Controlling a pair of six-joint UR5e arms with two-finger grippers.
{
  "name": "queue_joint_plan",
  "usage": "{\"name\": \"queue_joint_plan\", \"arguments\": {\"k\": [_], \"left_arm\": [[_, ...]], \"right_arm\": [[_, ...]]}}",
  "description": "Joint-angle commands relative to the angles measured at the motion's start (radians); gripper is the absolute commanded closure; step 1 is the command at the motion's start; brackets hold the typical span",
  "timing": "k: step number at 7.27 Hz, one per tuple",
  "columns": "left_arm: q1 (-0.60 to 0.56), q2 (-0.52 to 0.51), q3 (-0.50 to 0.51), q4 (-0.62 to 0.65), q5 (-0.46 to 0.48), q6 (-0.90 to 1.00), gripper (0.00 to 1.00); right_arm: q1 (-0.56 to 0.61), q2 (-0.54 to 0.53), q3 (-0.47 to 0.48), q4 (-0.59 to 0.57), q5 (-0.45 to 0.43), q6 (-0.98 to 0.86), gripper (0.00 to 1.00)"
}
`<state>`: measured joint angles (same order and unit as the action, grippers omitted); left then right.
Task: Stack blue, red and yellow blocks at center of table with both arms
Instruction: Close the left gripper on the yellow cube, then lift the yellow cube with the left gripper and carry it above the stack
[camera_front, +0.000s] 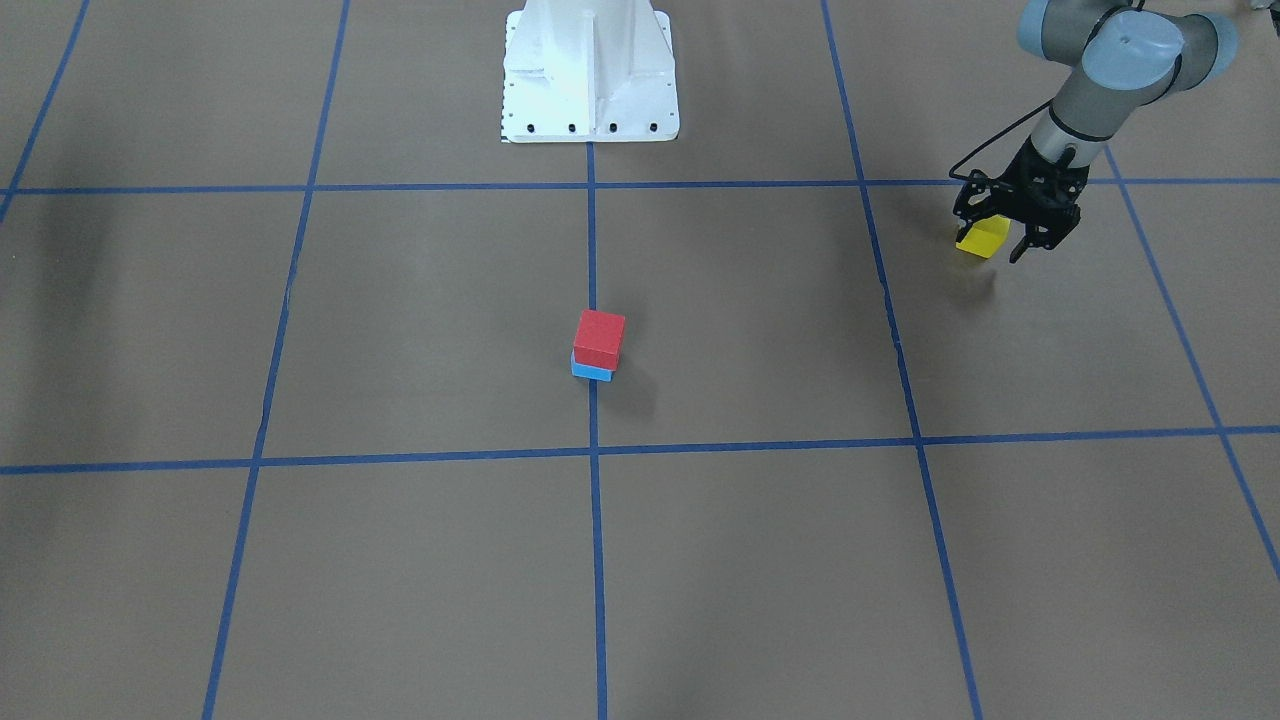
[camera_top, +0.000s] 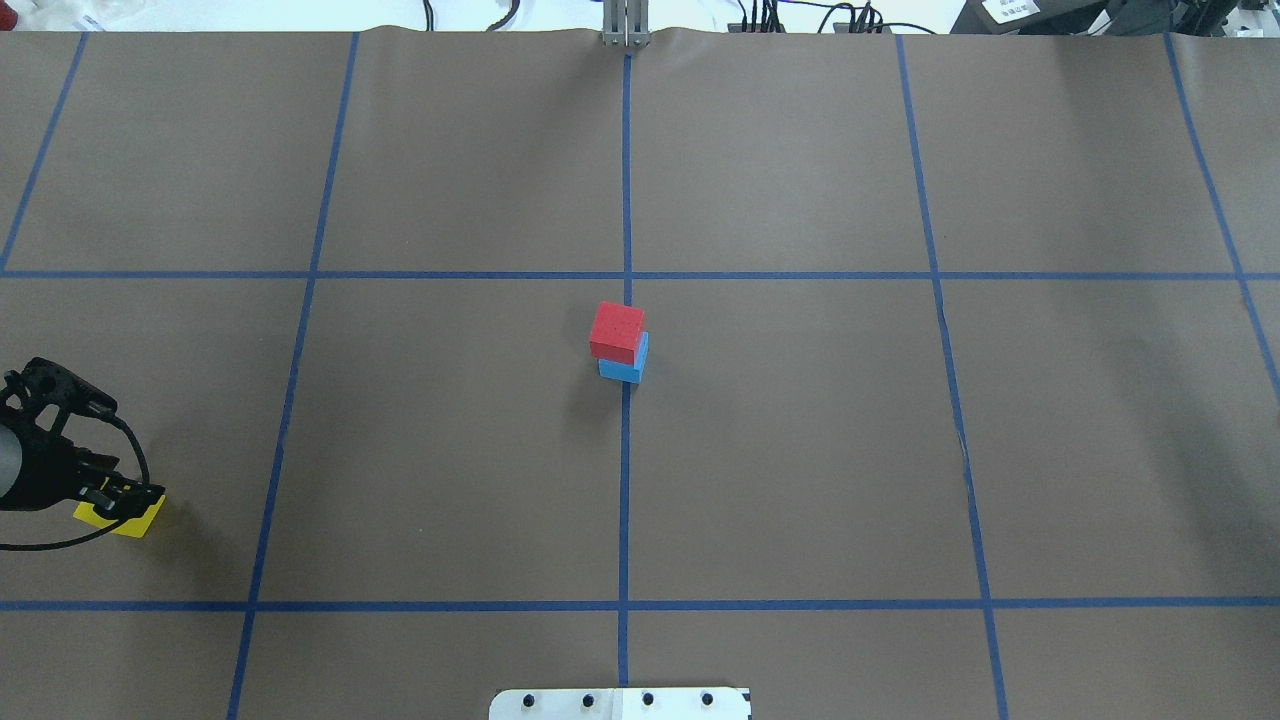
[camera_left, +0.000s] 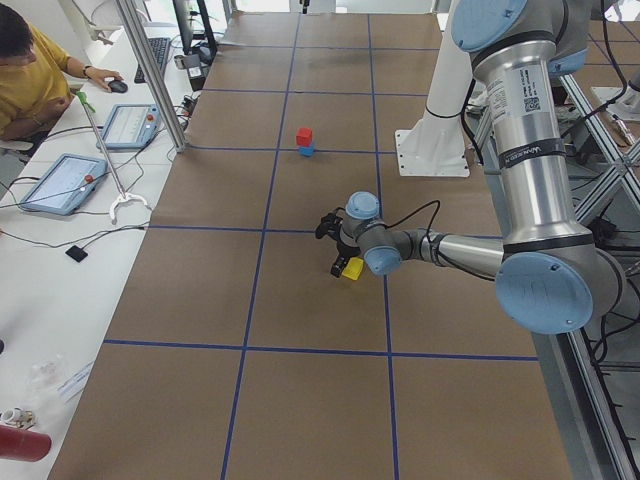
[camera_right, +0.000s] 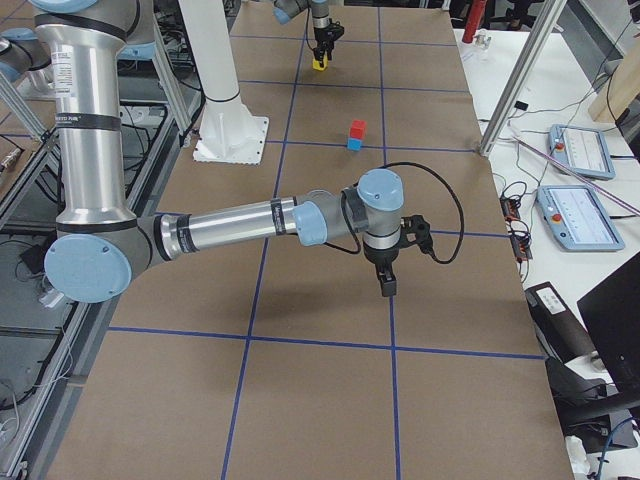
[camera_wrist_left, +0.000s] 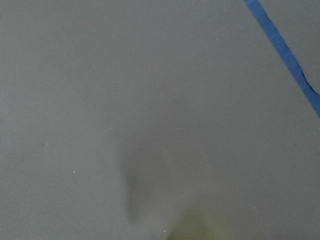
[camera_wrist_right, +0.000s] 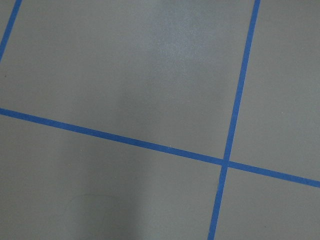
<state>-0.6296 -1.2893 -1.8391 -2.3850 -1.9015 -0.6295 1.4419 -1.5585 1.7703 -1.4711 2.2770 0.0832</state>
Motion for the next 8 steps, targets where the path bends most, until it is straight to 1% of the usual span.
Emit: {"name": "queue_joint_plan", "arguments": {"k": [1, 2, 3, 4, 5, 6, 7, 8], "left_arm": [[0.001, 0.002, -0.003, -0.002, -0.005, 0.001, 0.69], [0.001, 0.005, -0.014, -0.002, -0.007, 0.001, 0.93], [-0.004, 0.005, -0.046, 0.006, -0.014, -0.001, 1.0], [-0.027, -0.011, -0.102, 0.1, -0.081, -0.001, 1.0], [-0.079, -0.083, -0.183, 0.292, -0.094, 0.001, 1.0], [-0.099, -0.249, -0.202, 0.481, -0.093, -0.001, 1.0], [-0.102, -0.444, -0.195, 0.691, -0.087, -0.001, 1.0], [-0.105, -0.626, -0.171, 0.855, -0.085, -0.01, 1.0]], "right_arm": [[0.0, 0.003, 0.0, 0.0, -0.001, 0.001, 0.0], [0.0, 0.005, 0.0, 0.0, -0.001, 0.001, 0.0], [0.0, 0.008, -0.002, 0.0, -0.002, 0.001, 0.0], [0.0, 0.009, -0.002, 0.0, -0.002, 0.001, 0.0], [0.0, 0.009, -0.002, 0.0, -0.002, 0.001, 0.0], [0.0, 0.009, -0.002, 0.0, -0.002, 0.001, 0.0], [0.0, 0.009, -0.002, 0.0, -0.002, 0.001, 0.0], [0.0, 0.009, -0.002, 0.0, -0.001, 0.001, 0.0]]}}
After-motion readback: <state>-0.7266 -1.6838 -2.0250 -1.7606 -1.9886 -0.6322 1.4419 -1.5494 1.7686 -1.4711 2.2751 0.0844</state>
